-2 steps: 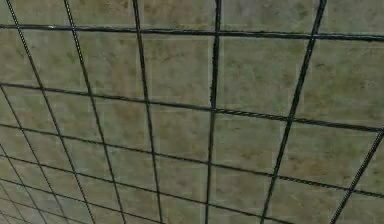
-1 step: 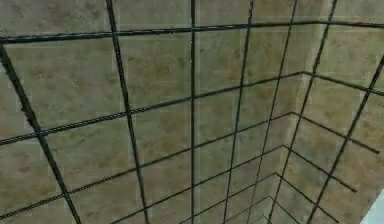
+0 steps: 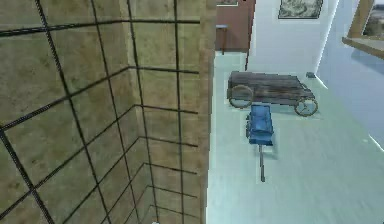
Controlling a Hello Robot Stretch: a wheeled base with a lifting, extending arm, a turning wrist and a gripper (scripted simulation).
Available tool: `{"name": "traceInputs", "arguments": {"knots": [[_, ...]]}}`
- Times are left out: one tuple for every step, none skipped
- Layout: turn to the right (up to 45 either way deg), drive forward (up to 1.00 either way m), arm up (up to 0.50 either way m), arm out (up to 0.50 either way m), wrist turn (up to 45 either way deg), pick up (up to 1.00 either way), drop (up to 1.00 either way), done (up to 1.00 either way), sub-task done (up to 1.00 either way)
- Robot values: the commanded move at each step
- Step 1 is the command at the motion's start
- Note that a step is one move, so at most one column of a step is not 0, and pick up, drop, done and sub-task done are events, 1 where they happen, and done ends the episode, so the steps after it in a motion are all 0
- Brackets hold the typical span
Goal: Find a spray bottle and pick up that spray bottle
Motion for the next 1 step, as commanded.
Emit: {"name": "traceInputs", "arguments": {"knots": [[39.0,0.0,0.0,0.0,0.0,0.0,0.0,0.0,0.0]]}}
